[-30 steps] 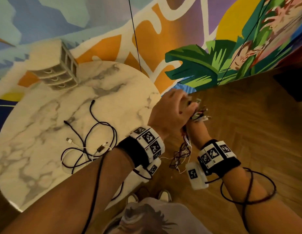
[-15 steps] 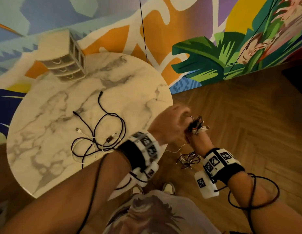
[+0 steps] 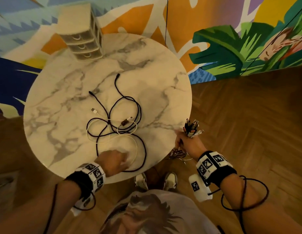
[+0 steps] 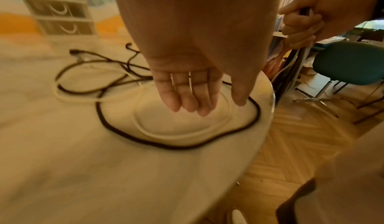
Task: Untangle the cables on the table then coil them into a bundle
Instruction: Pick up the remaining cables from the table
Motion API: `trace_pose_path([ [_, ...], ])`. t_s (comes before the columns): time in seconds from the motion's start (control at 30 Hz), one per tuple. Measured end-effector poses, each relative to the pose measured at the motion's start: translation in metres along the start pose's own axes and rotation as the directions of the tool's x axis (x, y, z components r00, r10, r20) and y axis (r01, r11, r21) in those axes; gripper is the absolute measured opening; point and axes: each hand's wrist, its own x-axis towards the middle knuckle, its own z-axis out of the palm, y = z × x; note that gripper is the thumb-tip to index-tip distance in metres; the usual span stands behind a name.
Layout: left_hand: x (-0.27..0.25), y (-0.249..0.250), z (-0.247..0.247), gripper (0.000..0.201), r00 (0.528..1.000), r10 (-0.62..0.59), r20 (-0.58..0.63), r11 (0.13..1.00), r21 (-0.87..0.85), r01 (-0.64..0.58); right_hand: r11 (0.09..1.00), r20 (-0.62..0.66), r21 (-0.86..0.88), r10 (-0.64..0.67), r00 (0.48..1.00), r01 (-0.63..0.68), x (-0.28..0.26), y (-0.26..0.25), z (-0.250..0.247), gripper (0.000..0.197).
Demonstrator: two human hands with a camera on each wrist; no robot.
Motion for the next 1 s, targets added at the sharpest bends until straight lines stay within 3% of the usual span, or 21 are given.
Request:
trace_pose_path([
  [0.2,0.023,0.037,0.009,0.035,0.968,-0.126,-0.217,0.987,-0.127,0.1,0.997,0.027,-0.065,0.031,0.999,-0.029,-0.007,0.012,0.025,0.061],
  [0.27,0.028,0.042,0.001,0.031,0.909,-0.219,-0.356,0.957,-0.26,0.128,0.996,0.031,-0.089,0.011,0.999,-0.008,-0.009,0.012,0.032,0.06],
  [0.37,0.032,0.035,-0.013,0.038,0.783,-0.325,-0.531,0.908,-0.405,0.102,0.999,0.042,-0.049,0.019,0.999,-0.017,-0.014,0.01,0.038,0.058],
  [0.47,0.035,0.017,-0.017,0.036,0.791,-0.347,-0.503,0.913,-0.374,0.162,0.997,0.047,-0.074,0.023,0.999,-0.02,-0.015,0.011,0.043,0.059],
  [0.53,0.034,0.014,-0.023,0.025,0.776,-0.328,-0.539,0.921,-0.366,0.135,0.996,0.045,-0.085,0.018,0.999,-0.014,-0.013,0.012,0.044,0.061],
  [0.6,0.028,0.026,-0.032,0.022,0.717,-0.263,-0.646,0.938,-0.345,0.034,0.997,0.039,-0.075,0.012,0.999,-0.009,-0.011,0.01,0.044,0.061],
  [0.7,0.015,0.056,-0.048,0.021,0.583,-0.017,-0.812,0.982,-0.123,-0.142,1.0,0.062,0.013,-0.013,0.998,0.012,-0.008,-0.001,0.048,0.059],
  [0.77,0.006,0.074,-0.051,0.018,0.551,0.149,-0.821,0.976,0.033,-0.214,0.99,0.081,0.142,-0.037,0.996,0.025,-0.004,-0.012,0.051,0.061],
  [0.83,0.002,0.087,-0.047,0.012,0.574,0.253,-0.779,0.962,0.14,-0.235,0.966,0.07,0.258,0.003,0.998,-0.021,0.002,-0.025,0.053,0.057],
  [0.9,0.0,0.093,-0.04,0.013,0.628,0.271,-0.729,0.957,0.137,-0.255,0.957,0.049,0.288,0.019,0.999,-0.033,0.005,-0.035,0.054,0.046],
  [0.93,0.0,0.093,-0.036,0.018,0.653,0.234,-0.72,0.959,0.059,-0.279,0.96,0.043,0.278,0.003,0.999,-0.015,0.006,-0.038,0.053,0.043],
  [1.0,0.0,0.087,-0.035,0.027,0.742,0.046,-0.669,0.91,-0.278,-0.307,0.958,0.062,0.288,-0.032,0.998,0.013,0.006,-0.043,0.051,0.042],
])
